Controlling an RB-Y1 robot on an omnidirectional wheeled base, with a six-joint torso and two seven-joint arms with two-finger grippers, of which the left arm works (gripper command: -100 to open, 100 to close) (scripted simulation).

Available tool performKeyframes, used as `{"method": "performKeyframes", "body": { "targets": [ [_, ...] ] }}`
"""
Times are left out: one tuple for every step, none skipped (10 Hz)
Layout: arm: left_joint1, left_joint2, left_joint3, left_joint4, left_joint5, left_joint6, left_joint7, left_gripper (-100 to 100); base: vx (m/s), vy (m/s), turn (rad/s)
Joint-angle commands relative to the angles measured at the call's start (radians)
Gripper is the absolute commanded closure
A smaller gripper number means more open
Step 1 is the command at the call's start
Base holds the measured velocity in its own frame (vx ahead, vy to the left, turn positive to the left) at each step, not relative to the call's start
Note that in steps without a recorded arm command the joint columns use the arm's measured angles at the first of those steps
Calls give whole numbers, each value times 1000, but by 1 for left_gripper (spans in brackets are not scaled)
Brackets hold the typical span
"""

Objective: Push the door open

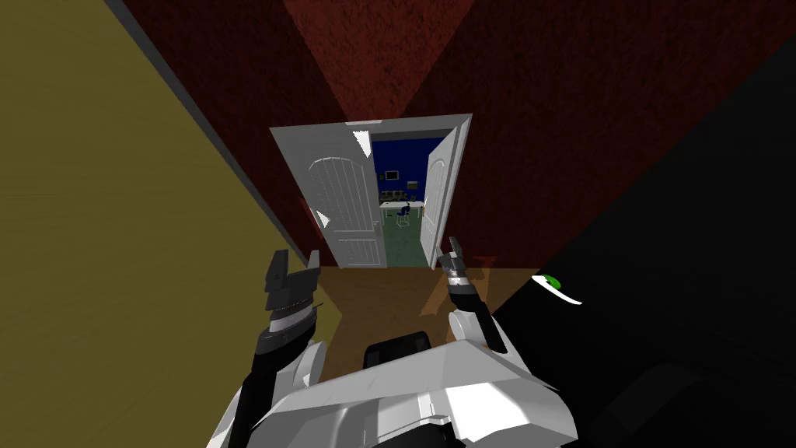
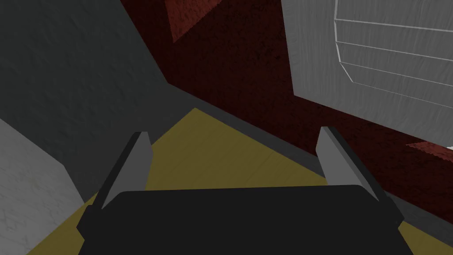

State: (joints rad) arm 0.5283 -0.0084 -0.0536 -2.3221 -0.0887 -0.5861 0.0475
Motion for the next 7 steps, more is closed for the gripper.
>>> {"method": "performKeyframes", "body": {
  "targets": [
    [-17,5,1,28,3,2,-1,-100,48,9,-6],
    [-28,8,1,46,5,3,-1,-100,68,3,-22],
    [-40,11,2,66,8,5,-1,-100,71,0,-14],
    [-51,14,3,85,10,6,-2,-100,71,8,-10],
    [-67,18,3,111,13,8,-2,-100,68,18,-18],
    [-84,21,4,139,16,10,-3,-100,76,19,-20],
    [-101,25,5,167,19,12,-3,-100,74,20,-18]
  ]
}}
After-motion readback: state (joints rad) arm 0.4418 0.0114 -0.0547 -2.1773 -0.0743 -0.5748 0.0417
